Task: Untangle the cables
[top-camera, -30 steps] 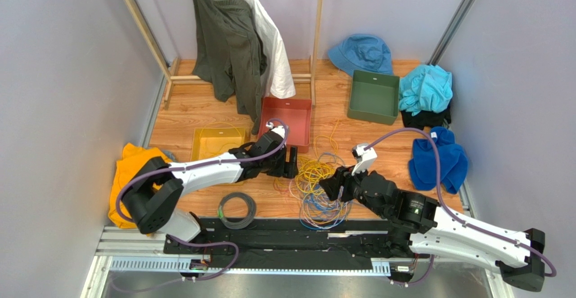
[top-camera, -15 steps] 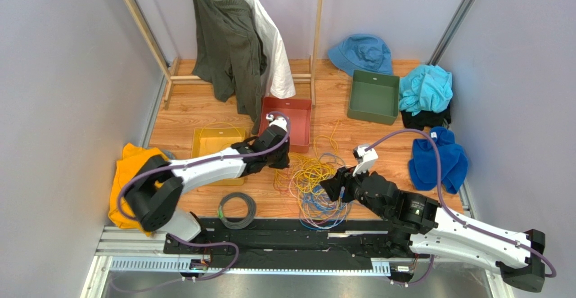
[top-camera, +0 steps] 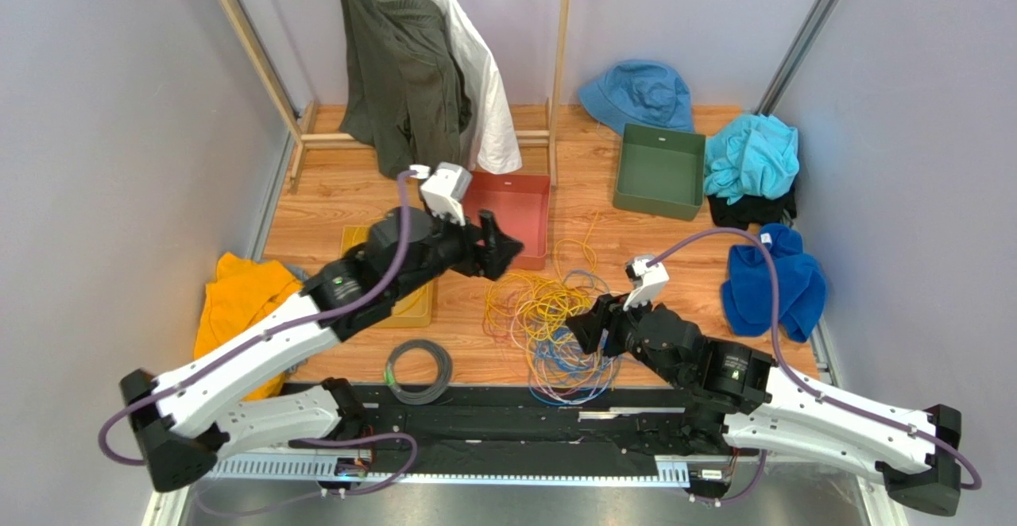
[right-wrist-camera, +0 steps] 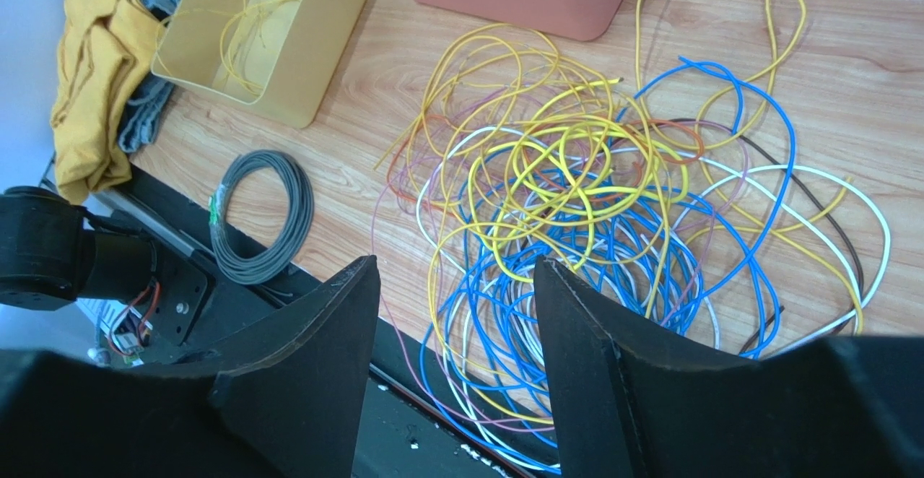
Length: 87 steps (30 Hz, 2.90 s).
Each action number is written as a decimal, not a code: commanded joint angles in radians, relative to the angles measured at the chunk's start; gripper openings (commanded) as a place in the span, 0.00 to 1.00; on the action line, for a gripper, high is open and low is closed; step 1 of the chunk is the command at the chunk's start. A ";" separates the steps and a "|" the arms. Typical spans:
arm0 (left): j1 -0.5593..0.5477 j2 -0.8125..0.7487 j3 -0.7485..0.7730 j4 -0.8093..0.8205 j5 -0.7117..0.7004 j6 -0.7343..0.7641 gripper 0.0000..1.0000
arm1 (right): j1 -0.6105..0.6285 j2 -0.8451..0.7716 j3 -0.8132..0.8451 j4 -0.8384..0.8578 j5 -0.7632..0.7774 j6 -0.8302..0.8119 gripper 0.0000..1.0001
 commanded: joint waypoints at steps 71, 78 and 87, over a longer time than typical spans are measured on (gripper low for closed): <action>-0.040 0.237 1.193 -0.579 -0.126 0.288 0.00 | 0.002 -0.011 0.002 0.205 -0.170 -0.131 0.57; -0.040 0.291 1.385 -0.647 -0.272 0.360 0.00 | 0.002 0.045 -0.007 0.218 -0.166 -0.128 0.57; -0.040 0.262 1.260 -0.661 -0.612 0.444 0.00 | 0.002 0.031 -0.025 0.173 -0.137 -0.119 0.57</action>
